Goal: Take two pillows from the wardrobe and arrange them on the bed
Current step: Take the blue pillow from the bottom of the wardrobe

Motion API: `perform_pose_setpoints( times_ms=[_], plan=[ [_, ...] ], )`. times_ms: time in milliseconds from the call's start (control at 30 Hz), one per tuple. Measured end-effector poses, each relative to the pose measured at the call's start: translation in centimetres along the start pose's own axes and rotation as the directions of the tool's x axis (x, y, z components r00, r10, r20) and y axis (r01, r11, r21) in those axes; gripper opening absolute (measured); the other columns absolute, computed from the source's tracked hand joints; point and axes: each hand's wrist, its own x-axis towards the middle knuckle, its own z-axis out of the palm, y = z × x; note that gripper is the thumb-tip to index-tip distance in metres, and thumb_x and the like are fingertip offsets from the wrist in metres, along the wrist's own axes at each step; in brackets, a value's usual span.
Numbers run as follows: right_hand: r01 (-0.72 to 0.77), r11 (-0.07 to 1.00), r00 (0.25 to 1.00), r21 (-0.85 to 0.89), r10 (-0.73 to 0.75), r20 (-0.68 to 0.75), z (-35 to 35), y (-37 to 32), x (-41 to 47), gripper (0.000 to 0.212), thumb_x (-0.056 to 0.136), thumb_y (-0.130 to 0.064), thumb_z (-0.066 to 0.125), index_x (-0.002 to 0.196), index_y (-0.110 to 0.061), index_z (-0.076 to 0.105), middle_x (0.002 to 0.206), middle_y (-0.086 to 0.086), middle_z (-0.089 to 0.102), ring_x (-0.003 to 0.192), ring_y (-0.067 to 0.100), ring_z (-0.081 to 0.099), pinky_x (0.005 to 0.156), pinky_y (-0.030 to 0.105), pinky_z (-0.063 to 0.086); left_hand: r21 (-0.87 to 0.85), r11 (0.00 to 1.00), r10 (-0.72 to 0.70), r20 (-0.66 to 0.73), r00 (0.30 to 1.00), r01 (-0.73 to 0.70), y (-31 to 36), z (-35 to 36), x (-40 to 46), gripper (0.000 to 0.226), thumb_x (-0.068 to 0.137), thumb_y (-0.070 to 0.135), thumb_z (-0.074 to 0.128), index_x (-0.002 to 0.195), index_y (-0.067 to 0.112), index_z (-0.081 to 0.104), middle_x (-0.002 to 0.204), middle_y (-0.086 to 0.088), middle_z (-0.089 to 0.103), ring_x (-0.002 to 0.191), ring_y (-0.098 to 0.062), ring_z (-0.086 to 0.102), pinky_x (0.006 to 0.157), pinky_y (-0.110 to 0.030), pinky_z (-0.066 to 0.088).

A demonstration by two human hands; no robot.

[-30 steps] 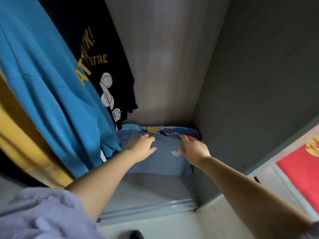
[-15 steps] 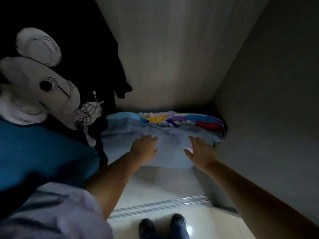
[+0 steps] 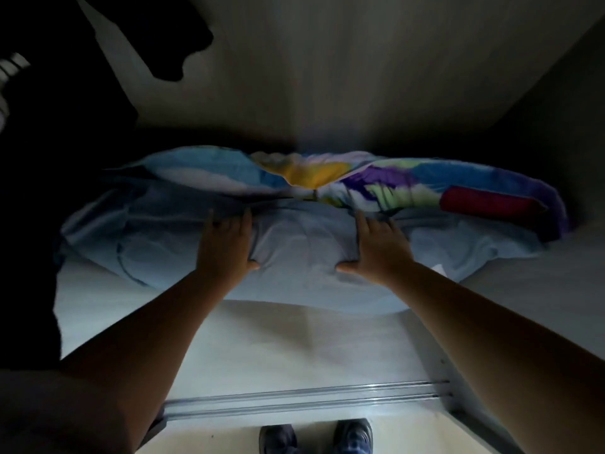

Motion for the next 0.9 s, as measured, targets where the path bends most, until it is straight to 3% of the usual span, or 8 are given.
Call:
perform_pose_setpoints(
  times_ms=[100,167,233,333,400,567,733,900],
  plan=[
    [-0.015,0.999,0.999,-0.048,0.013,-0.051,0.7,-0.4,-0.1,0.104,0.072,-0.068,0.062,0.148,-0.010,0.020,0.140,0.016,0.046,0.125,0.032,0.046,0.104,0.042,0.035,-0.084,0.996,-0.020,0.040,0.999,0.023,0.9,0.3,0.5,0.095,0.068,0.051,0.075,0.142,0.012,0.031,0.132,-0.010,0.055,0.121,-0.028,0.049,0.108,-0.044,0.032],
    [-0.015,0.998,0.999,-0.059,0.013,-0.036,0.5,-0.7,-0.6,0.084,0.076,-0.066,0.059,0.138,-0.013,0.040,0.130,0.013,0.057,0.116,0.031,0.055,0.094,0.039,0.042,-0.128,0.991,-0.021,0.090,0.996,0.033,1.2,-0.4,0.8,0.076,0.072,0.045,0.074,0.134,0.016,0.042,0.129,-0.008,0.057,0.120,-0.027,0.052,0.102,-0.040,0.038],
    [-0.038,0.999,0.999,-0.005,0.038,0.013,0.5,-1.0,-1.8,0.065,0.080,-0.064,0.056,0.126,-0.019,0.054,0.120,0.009,0.065,0.109,0.029,0.061,0.089,0.037,0.045,-0.083,0.996,0.024,0.129,0.991,-0.014,1.3,-1.3,0.4,0.054,0.081,0.039,0.066,0.128,0.019,0.049,0.126,-0.006,0.061,0.117,-0.026,0.055,0.100,-0.037,0.039],
    [-0.077,0.991,0.995,0.106,0.069,0.076,0.5,-1.4,-4.2,0.055,0.081,-0.062,0.058,0.119,-0.022,0.062,0.116,0.006,0.068,0.108,0.027,0.063,0.087,0.035,0.048,-0.004,0.996,0.084,0.125,0.989,-0.084,1.0,-2.2,-1.5,0.031,0.092,0.027,0.049,0.123,0.021,0.053,0.121,-0.005,0.064,0.112,-0.026,0.059,0.097,-0.035,0.041],
    [-0.062,0.989,0.997,0.134,0.056,0.045,-0.4,-1.5,-5.7,0.055,0.079,-0.062,0.060,0.118,-0.023,0.064,0.115,0.006,0.069,0.108,0.026,0.064,0.087,0.035,0.050,0.020,0.991,0.128,0.122,0.984,-0.131,0.5,-3.5,-2.5,0.031,0.094,0.022,0.042,0.123,0.022,0.054,0.121,-0.005,0.065,0.112,-0.026,0.059,0.098,-0.034,0.041],
    [-0.036,0.996,0.999,0.077,0.037,-0.021,-5.9,-1.5,-9.5,0.063,0.078,-0.065,0.058,0.127,-0.025,0.057,0.122,0.005,0.066,0.113,0.023,0.060,0.093,0.033,0.046,0.076,0.975,0.197,0.157,0.968,-0.211,-0.5,-10.7,-4.2,0.041,0.093,0.030,0.048,0.133,0.023,0.046,0.124,-0.007,0.065,0.115,-0.025,0.059,0.101,-0.034,0.039],
    [-0.147,0.966,0.989,0.214,0.137,0.062,-12.1,-2.1,-15.2,0.054,0.081,-0.060,0.058,0.114,-0.017,0.064,0.116,0.008,0.068,0.110,0.028,0.061,0.084,0.034,0.048,0.046,0.965,0.247,0.164,0.955,-0.257,-1.5,-18.5,-6.3,0.054,0.086,0.039,0.062,0.133,0.017,0.047,0.128,-0.011,0.061,0.118,-0.028,0.058,0.101,-0.037,0.040],
    [-0.258,0.925,0.965,0.278,0.262,0.024,-16.3,-4.0,-21.4,0.047,0.083,-0.053,0.058,0.114,-0.019,0.064,0.118,0.007,0.067,0.112,0.029,0.059,0.083,0.034,0.048,0.084,0.924,0.350,0.200,0.915,-0.372,-2.2,-23.2,-8.2,0.054,0.090,0.038,0.058,0.136,0.013,0.044,0.135,-0.011,0.055,0.123,-0.027,0.052,0.104,-0.038,0.038]
  ],
)
